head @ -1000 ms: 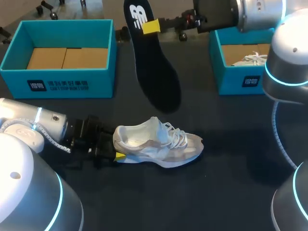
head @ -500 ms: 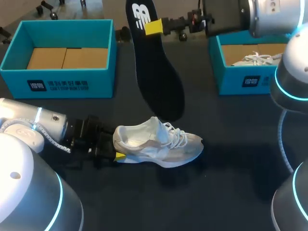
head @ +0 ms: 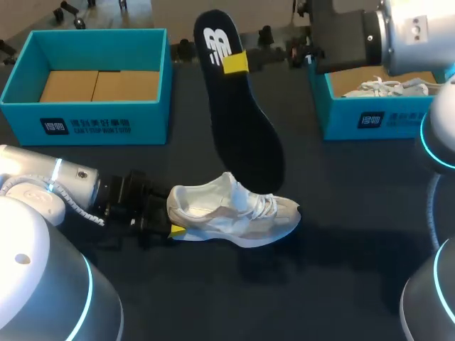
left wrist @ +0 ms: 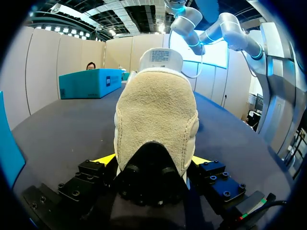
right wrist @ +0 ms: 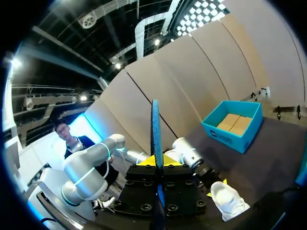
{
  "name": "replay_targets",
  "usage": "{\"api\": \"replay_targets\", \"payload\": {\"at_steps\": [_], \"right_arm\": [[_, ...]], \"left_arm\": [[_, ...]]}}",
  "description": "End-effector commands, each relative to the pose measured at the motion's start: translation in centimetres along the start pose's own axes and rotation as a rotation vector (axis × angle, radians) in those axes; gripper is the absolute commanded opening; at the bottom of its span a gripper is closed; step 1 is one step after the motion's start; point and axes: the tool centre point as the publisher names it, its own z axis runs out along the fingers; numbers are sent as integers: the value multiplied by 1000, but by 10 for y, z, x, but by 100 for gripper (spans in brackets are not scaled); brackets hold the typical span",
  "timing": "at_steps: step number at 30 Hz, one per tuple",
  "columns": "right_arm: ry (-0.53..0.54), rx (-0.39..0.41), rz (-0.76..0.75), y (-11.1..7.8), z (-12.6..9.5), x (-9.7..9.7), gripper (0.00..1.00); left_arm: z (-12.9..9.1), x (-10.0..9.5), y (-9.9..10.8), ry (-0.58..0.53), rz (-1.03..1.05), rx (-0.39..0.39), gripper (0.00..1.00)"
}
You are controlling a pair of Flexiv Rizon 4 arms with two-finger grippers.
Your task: Take the shoe out of the shoebox, open the shoe tongue, remove and reinsert the insole, then place the shoe into the shoebox
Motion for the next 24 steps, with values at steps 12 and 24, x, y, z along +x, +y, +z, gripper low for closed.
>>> {"api": "replay_targets", "payload": {"at_steps": [12,24], "right_arm": [[22,-24,10,-7,-24,3,0],[52,-32,67,-21,-56,25,0]], "left_arm": [[0,-1,1,2,-1,-3,0],[0,-1,1,2,-1,-3,0]]}}
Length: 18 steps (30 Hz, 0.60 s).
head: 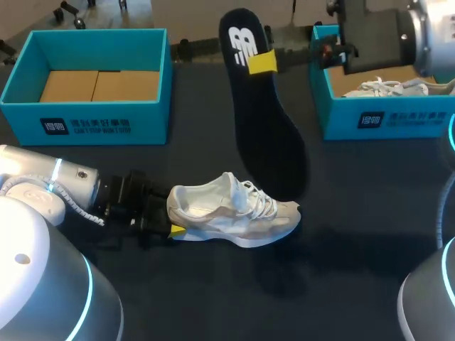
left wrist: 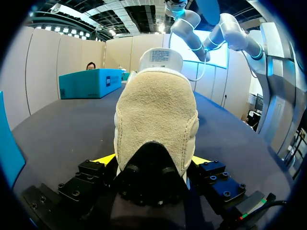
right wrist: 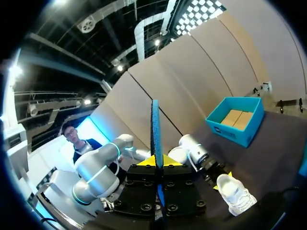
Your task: Take the shoe out of the shoebox, open the shoe tongue, remove and reinsert the insole, then place the shoe into the shoebox
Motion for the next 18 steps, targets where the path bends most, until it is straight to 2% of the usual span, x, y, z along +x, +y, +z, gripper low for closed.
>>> {"api": "replay_targets", "payload": {"at_steps": [1,7,18], "right_arm": [[-8,-46,13,-15,-21,11,0],[-44,-80,16,-24,-30,19,0],[-46,-96,14,-32,-28,24,0]], "left_arm": [[0,-1,1,2,-1,-3,0],[0,-1,1,2,-1,-3,0],[0,-1,1,2,-1,-3,0]]}}
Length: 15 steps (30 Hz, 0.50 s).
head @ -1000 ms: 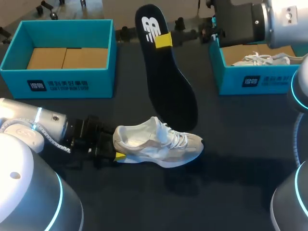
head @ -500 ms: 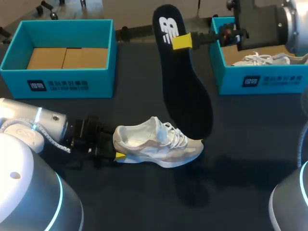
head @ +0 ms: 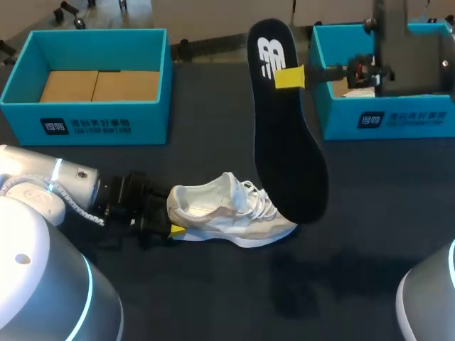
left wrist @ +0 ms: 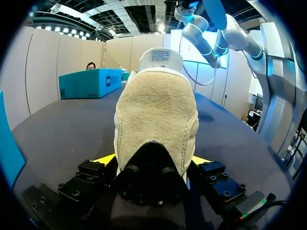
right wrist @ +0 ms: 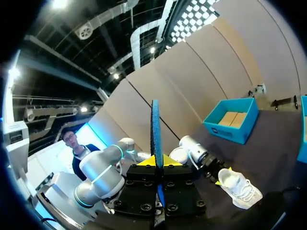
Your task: Take the shoe out of the shoebox, open the shoe tongue, remove and reinsert the insole, then place the shoe into the shoebox
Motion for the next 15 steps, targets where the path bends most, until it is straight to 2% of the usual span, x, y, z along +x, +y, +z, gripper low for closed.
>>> {"api": "replay_targets", "payload": {"at_steps": [1,15], "right_arm": [[3,-18,-1,-8,0,0,0],[6,-24,-34,2,-7,-15,0]], "left_arm": [[0,-1,1,2,-1,-3,0],[0,-1,1,2,-1,-3,0]]}}
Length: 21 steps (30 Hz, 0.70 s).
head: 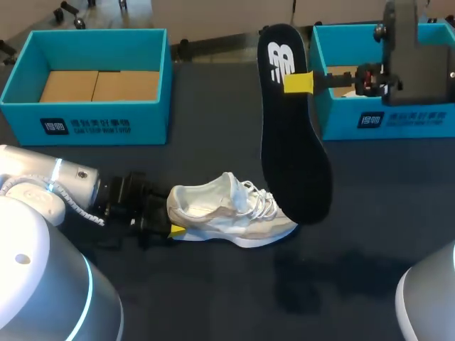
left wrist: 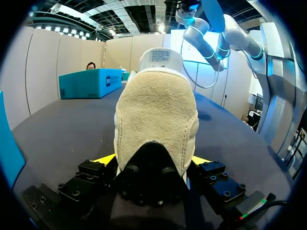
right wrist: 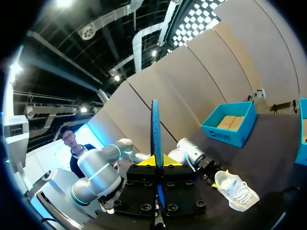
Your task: Take the shoe out of the shoebox, open the shoe tongue, remove and reinsert the insole, then place the shoe into the shoebox
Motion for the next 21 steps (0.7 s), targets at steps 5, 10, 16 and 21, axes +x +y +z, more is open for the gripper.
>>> {"api": "replay_targets", "payload": {"at_steps": [5,10,16,21], "right_arm": [[20,16,-12,10,1,-11,0],[27,17,-24,13,0,-14,0],[-17,22,-15,13,0,-15,0],[-17,22,-15,13,0,-15,0]], "left_arm": [[0,-1,1,2,-1,-3,0],[0,-1,1,2,-1,-3,0],[0,-1,1,2,-1,-3,0],[0,-1,1,2,-1,-3,0]]}}
